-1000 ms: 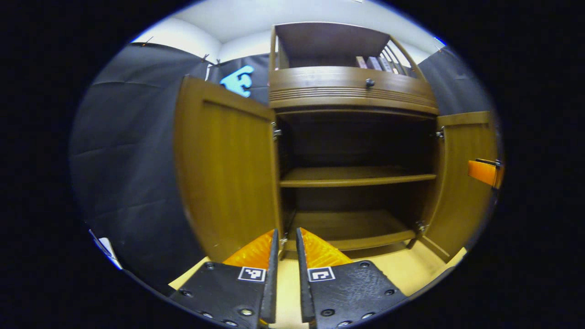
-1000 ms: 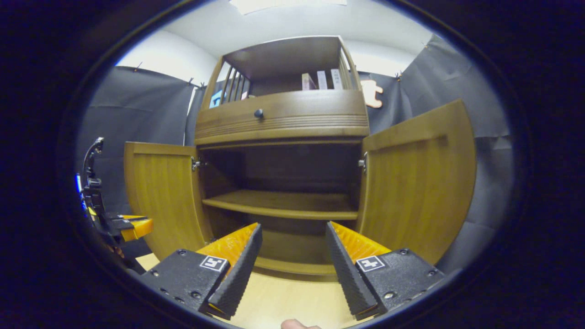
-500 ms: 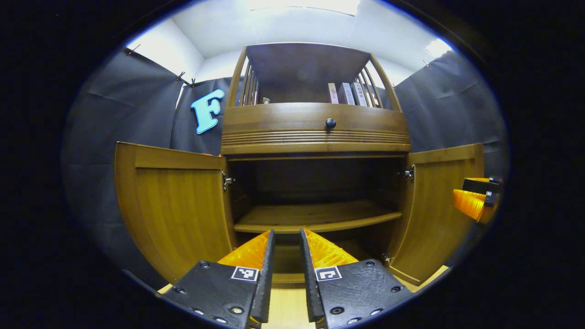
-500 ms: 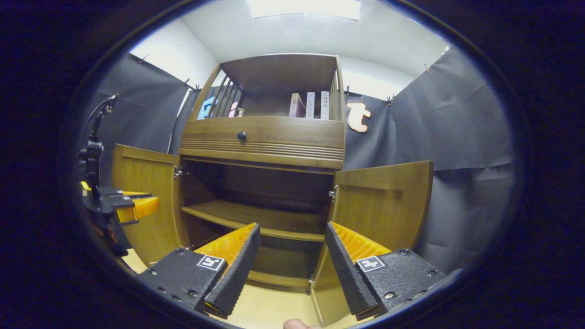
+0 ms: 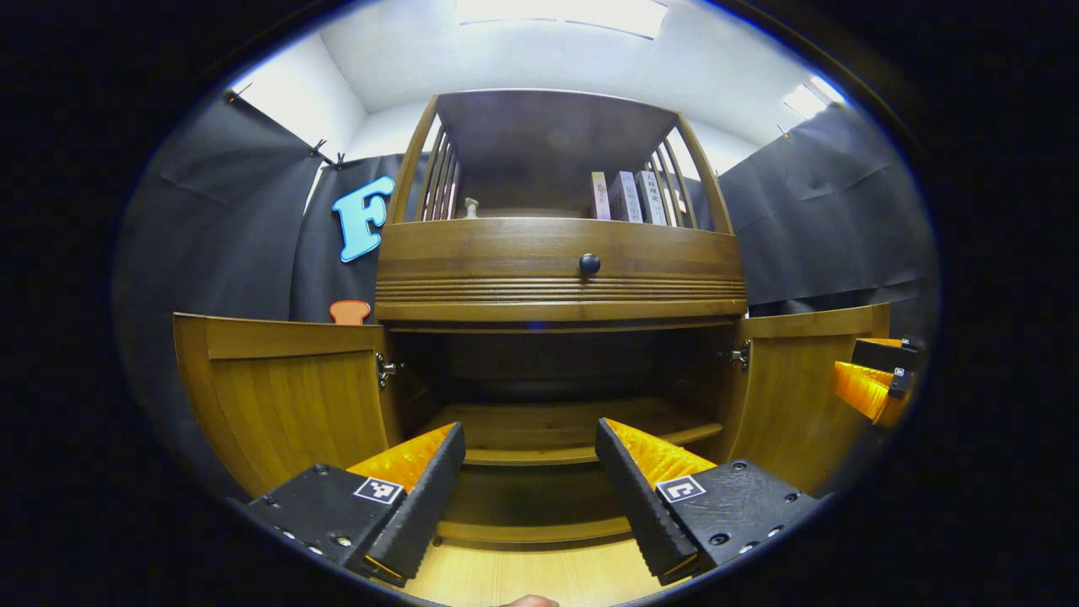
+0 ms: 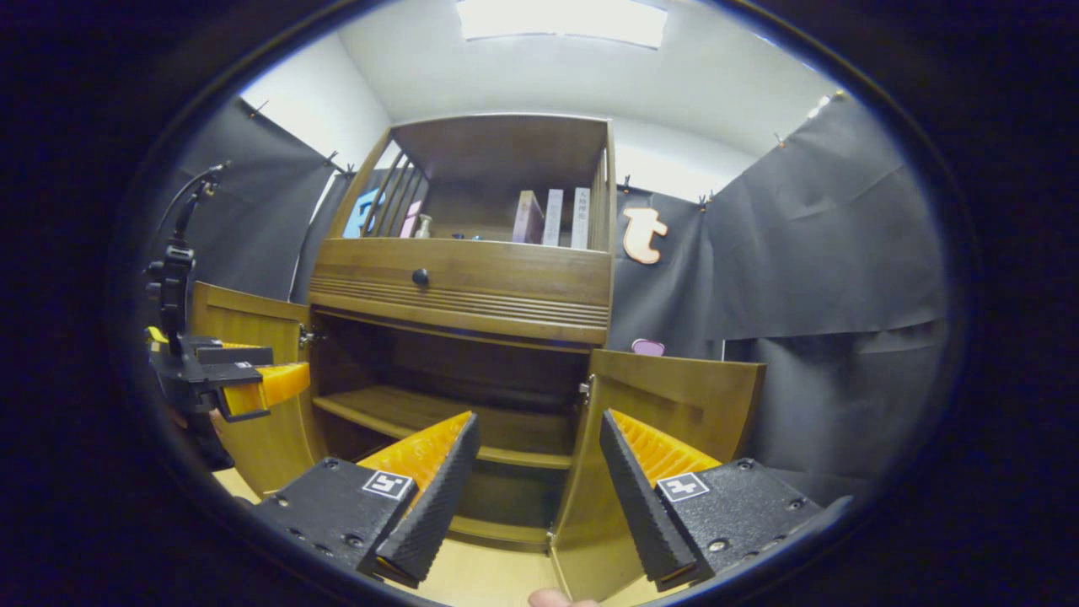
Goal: Open the right door of the double-door shoe cabinet with the right hand, and open the left door with the left hand.
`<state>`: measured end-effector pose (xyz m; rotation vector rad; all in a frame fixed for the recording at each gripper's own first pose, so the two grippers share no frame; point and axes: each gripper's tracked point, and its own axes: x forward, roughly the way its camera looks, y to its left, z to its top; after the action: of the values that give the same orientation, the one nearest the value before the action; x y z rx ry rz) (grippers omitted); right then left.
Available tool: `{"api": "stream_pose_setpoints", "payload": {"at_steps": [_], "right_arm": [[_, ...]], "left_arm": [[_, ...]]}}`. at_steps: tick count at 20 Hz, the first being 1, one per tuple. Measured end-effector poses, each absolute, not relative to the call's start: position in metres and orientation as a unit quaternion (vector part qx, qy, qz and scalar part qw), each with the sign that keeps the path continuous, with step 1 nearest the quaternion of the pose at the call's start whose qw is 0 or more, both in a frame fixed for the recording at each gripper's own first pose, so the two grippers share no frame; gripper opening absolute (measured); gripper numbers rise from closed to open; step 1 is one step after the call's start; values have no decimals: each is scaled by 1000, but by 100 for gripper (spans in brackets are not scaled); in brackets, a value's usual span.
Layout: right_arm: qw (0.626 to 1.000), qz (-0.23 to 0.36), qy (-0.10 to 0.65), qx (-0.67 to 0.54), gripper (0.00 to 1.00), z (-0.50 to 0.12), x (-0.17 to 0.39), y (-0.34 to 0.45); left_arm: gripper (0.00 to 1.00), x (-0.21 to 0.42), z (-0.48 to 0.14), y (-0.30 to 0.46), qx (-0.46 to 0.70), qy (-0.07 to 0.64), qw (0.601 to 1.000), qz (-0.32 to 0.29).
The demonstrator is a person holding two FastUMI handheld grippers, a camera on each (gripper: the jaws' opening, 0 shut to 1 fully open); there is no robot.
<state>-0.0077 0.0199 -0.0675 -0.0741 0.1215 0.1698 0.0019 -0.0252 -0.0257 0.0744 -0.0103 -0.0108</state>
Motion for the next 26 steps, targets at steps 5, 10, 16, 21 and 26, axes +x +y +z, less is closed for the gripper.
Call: {"api": "stream_pose_setpoints", "payload": {"at_steps": [5, 10, 16, 21, 26], "right_arm": [[995, 76, 53, -28, 90, -56, 0, 15], [996, 72, 50, -24, 91, -53, 6, 17], [996, 58, 58, -17, 90, -60, 11, 16], [997, 60, 47, -11, 90, -56, 12, 22], [997, 61, 45, -4, 90, -57, 11, 32]], "left_arm": [[100, 5, -13, -15, 29, -16, 999, 8], [100, 13, -17, -8, 21, -5, 1000, 6], [95, 15, -12, 1, 29, -19, 999, 23], [100, 9, 0, 4, 44, -47, 998, 22], [100, 3, 6, 9, 44, -66, 997, 24]]}}
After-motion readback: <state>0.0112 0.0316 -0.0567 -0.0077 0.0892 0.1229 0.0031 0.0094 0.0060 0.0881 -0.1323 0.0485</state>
